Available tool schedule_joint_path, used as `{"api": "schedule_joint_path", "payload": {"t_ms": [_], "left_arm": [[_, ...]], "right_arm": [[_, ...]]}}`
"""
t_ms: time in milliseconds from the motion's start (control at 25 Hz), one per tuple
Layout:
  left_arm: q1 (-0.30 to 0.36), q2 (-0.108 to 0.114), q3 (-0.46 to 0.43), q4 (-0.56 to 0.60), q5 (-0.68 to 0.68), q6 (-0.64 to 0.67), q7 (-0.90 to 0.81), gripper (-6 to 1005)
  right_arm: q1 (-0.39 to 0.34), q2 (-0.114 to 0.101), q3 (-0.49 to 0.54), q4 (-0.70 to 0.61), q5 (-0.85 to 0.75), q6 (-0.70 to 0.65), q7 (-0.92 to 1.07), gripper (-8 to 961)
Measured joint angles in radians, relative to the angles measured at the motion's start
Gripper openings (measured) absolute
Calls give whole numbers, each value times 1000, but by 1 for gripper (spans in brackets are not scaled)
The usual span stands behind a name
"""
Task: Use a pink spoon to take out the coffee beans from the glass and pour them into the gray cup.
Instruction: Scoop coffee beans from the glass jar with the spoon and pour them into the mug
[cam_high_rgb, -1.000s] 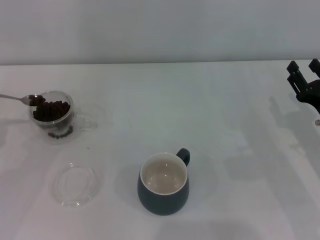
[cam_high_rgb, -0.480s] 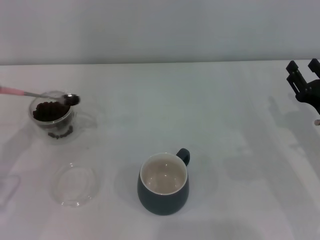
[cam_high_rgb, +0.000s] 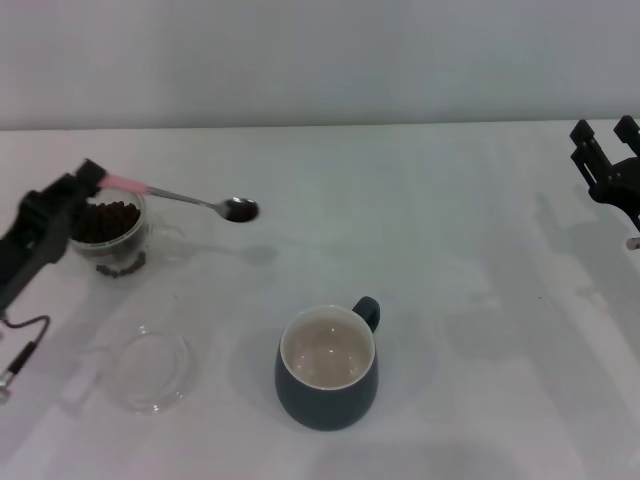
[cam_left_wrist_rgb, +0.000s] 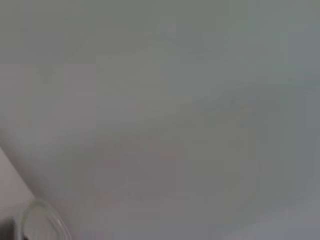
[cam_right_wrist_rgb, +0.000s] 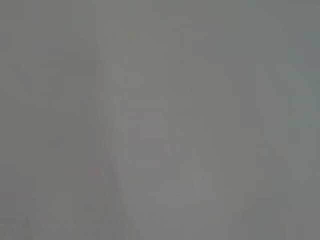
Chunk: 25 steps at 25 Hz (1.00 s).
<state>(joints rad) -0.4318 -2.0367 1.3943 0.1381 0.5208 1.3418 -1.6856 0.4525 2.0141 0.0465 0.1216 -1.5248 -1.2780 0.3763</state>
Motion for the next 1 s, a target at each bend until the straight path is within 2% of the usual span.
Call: {"api": "schedule_joint_path", "payload": {"t_ms": [160,520,800,1000], "left_arm": [[-11,-11,0,1,52,0,-11,165],[-12,-15,2,47,145,21,-19,167],[-6,-5,2,105,244,32,-16,169],[-3,16,1,122,289,34,-13,170]], "right_arm": [[0,0,3,4,0,-4,-1,613],[0,0,1,4,0,-5,-1,613],[10,0,3,0,0,-6,-1,613],[21,0,4,-4,3,-6,-1,613]]}}
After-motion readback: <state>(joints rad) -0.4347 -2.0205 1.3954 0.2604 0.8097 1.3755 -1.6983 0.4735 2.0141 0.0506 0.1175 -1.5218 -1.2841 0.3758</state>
